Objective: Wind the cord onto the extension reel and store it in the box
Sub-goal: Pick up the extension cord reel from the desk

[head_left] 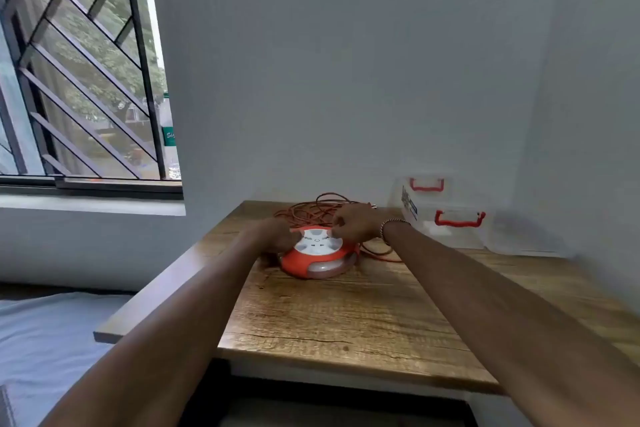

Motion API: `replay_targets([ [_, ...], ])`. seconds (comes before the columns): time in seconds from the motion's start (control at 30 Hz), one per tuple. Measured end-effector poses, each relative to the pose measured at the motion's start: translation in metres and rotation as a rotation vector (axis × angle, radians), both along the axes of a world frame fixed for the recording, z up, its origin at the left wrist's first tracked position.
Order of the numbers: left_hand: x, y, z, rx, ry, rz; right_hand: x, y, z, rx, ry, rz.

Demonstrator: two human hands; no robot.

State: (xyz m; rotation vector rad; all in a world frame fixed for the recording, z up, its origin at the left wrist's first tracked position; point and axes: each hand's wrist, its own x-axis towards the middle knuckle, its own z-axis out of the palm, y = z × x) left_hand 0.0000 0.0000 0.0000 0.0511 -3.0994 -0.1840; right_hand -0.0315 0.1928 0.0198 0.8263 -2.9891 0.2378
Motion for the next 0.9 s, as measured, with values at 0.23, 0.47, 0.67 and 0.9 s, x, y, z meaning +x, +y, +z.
replay_targets([
  [0.23,-0.001,0.000,-0.006,0.227,-0.009,0.031,-0.011,0.009,-0.007,-0.123,-0.158,-0.073],
  [0.47,-0.006,-0.005,-0.009,0.529,0.186,0.043,-0.015,0.019,-0.014,-0.559,-0.296,-0.183],
  [0.67,-0.020,-0.003,0.022,0.572,0.509,-0.082,-0.007,0.043,0.001,-0.898,-0.679,-0.116],
  [0.9,-0.039,0.031,0.067,0.860,0.791,-0.159,-0.008,0.077,0.032,-1.125,-0.625,0.045],
])
